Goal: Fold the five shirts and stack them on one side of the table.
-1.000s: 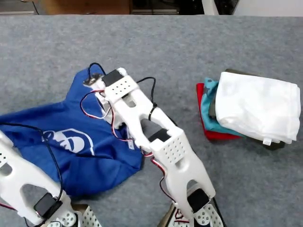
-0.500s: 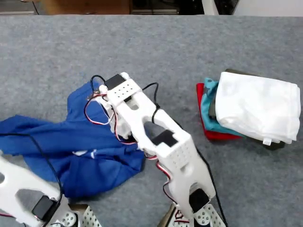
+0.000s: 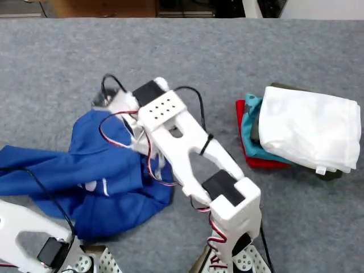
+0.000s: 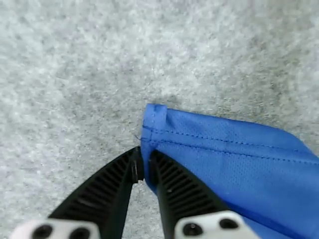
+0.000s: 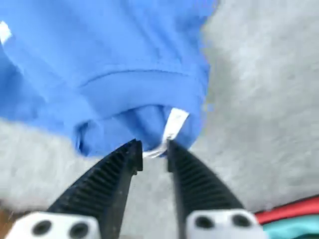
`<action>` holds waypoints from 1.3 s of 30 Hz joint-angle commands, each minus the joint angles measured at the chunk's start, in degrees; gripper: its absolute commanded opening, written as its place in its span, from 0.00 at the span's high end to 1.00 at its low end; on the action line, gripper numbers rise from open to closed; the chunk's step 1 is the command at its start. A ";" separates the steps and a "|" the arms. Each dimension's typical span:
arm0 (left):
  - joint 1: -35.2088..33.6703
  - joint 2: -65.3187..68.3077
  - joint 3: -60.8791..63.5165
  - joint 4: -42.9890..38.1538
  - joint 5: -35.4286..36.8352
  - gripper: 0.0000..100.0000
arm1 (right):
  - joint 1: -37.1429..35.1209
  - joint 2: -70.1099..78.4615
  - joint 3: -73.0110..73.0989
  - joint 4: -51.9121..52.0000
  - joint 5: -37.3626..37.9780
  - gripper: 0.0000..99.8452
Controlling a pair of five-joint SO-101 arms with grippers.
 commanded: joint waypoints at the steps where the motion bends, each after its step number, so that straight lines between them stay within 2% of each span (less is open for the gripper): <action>1: 0.44 -0.92 -0.09 0.70 -0.35 0.98 | 0.13 1.80 -10.95 -4.22 0.00 0.82; 4: 0.70 -0.92 -0.09 0.70 -0.35 0.98 | 0.04 10.86 -22.11 -4.92 -0.09 0.79; 10: 0.62 -0.92 -0.09 0.70 -0.35 0.98 | -0.04 27.56 -49.71 1.67 -0.09 0.79; 16: 0.88 -0.92 -0.09 0.70 -0.09 0.98 | -1.01 43.12 -67.91 -4.22 -0.18 0.79; 25: 1.32 -0.92 0.00 0.70 -0.18 0.98 | -4.79 51.56 -70.64 -10.64 -12.40 0.79; 34: 5.36 -1.98 5.71 0.70 0.00 0.98 | -2.59 52.62 -65.01 -4.92 -15.03 0.80; 36: 6.77 -2.86 6.07 0.70 0.00 0.98 | -1.45 52.62 -64.92 -3.43 -15.30 0.85; 39: 9.05 -4.35 7.91 0.70 0.00 0.98 | -0.22 52.62 -64.92 -1.14 -15.30 0.99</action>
